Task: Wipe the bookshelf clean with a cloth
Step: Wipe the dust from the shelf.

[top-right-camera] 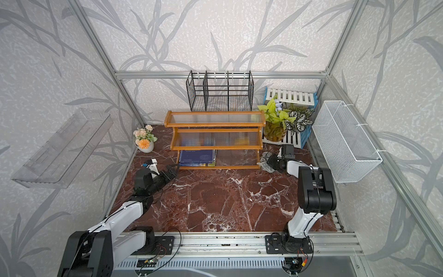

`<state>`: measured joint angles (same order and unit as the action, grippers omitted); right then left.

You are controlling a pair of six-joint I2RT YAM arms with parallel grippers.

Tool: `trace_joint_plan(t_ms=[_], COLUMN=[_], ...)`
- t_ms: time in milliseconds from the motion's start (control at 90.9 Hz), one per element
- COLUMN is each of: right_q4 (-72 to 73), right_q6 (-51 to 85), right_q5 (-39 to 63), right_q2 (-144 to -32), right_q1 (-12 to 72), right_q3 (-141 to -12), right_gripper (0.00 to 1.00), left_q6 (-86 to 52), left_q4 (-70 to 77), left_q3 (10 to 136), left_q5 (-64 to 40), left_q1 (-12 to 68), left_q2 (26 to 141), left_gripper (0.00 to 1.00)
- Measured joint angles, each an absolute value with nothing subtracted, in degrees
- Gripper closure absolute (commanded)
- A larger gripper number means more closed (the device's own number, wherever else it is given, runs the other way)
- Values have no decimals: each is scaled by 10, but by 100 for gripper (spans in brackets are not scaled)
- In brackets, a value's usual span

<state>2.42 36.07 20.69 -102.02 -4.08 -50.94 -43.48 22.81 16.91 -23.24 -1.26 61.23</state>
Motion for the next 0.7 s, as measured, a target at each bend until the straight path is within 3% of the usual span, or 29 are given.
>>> trace_joint_plan(t_ms=[275, 473, 704], right_q4=[92, 95, 16], right_q6=[384, 375, 325], right_q5=[265, 289, 288], right_q2=[-1104, -1098, -997], right_q1=[-41, -41, -41], right_q3=[-572, -569, -541], right_gripper=[100, 70, 50], left_q6=[-435, -436, -436], left_q4=[238, 245, 245], left_q3=[171, 175, 175], left_q5=[-227, -226, -226], left_q1=[-13, -13, -13], left_q2=[629, 631, 631], left_gripper=[0, 0, 0])
